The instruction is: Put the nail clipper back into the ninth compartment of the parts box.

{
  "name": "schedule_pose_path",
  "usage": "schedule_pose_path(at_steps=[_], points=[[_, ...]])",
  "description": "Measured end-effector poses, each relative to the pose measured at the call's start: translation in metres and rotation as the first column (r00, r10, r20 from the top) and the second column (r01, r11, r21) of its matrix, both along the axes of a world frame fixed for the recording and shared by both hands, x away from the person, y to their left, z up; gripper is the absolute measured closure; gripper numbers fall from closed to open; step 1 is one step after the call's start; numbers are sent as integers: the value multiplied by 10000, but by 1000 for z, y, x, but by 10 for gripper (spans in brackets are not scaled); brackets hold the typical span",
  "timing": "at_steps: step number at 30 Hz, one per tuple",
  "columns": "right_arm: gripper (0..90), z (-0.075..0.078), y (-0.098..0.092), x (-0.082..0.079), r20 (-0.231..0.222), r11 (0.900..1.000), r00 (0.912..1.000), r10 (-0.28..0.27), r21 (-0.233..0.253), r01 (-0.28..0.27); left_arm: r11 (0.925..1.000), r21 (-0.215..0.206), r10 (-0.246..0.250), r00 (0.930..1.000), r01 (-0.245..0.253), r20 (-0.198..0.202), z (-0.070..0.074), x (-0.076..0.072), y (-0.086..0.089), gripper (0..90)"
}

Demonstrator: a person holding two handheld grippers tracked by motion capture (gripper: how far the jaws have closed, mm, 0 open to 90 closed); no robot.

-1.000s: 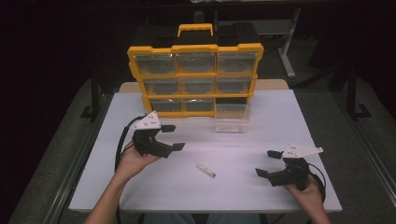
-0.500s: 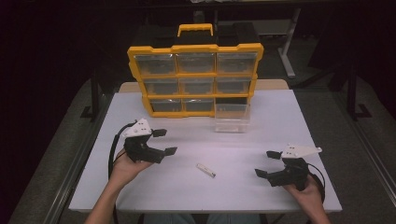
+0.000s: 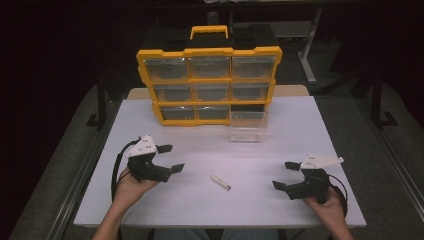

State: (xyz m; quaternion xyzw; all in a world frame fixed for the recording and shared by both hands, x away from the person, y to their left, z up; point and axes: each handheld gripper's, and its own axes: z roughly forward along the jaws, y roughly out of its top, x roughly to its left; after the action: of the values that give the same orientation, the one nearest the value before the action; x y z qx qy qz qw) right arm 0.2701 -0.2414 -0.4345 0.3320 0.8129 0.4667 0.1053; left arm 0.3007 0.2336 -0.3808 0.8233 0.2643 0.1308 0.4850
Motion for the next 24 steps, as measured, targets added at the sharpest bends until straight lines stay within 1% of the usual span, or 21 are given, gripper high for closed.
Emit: schedule_pose_path(at_steps=[1, 3, 4, 5, 6, 7, 10, 11, 13, 14, 15, 17, 19, 21, 22, 24], points=[[138, 0, 0, 0, -1, 10000, 10000, -1, 2, 1, 10000, 18, -5, 10000, 5, 60, 0, 0, 1, 203], [138, 0, 0, 0, -12, 10000, 10000, -9, 10, 9, 10000, -58, 76, 10000, -76, 36, -2, -2, 2, 203], [138, 0, 0, 0, -5, 10000, 10000, -19, 5, 19, 9999, 71, 76, 10000, -77, 33, -2, -3, 4, 203], [138, 0, -1, 0, -7, 10000, 10000, -26, 9, 26, 9999, -40, 147, 9999, -147, 9, -3, -4, 4, 203], [138, 0, -1, 0, -21, 10000, 10000, -33, 21, 33, 9999, 1, 137, 9999, -137, 55, -4, -5, 6, 203], [138, 0, -1, 0, -24, 10000, 10000, -30, 22, 30, 9998, -72, 206, 9998, -207, -7, -4, -6, 6, 203], [138, 0, 0, 0, -33, 10000, 10000, -19, 10, 19, 9997, -28, 238, 9997, -237, 86, -4, -7, 8, 203], [138, 0, 0, 0, -25, 10000, 10000, -6, 7, 6, 9994, -119, 310, 9995, -310, 67, -4, -8, 9, 203], [138, 0, 1, 1, -3, 10000, 10000, 15, -2, -15, 9994, -96, 329, 9994, -327, 133, -5, -9, 10, 203], [138, 0, 1, 1, -7, 10000, 10000, 18, 1, -18, 9992, -85, 381, 9992, -380, 78, -5, -10, 11, 202], [138, 0, 0, 1, -8, 10000, 10000, 10, 6, -10, 9992, -108, 385, 9992, -383, 132, -6, -11, 12, 202], [138, 0, 0, 1, -17, 10000, 10000, 1, 12, -1, 9989, -101, 449, 9990, -448, 92, -6, -12, 13, 202], [138, 0, 0, 1, -36, 10000, 10000, 1, 13, -1, 9988, -112, 489, 9987, -487, 142, -7, -13, 14, 202], [138, -1, 1, 1, -30, 10000, 10000, 9, 10, -9, 9982, -210, 565, 9984, -563, 92, -9, -15, 15, 201], [138, -1, 1, 1, -40, 10000, 10000, 5, 16, -5, 9982, -141, 584, 9983, -583, 76, -9, -15, 16, 201], [138, -1, 1, 1, -40, 10000, 10000, 5, 16, -5, 9980, -132, 621, 9980, -619, 95, -10, -16, 17, 201]])
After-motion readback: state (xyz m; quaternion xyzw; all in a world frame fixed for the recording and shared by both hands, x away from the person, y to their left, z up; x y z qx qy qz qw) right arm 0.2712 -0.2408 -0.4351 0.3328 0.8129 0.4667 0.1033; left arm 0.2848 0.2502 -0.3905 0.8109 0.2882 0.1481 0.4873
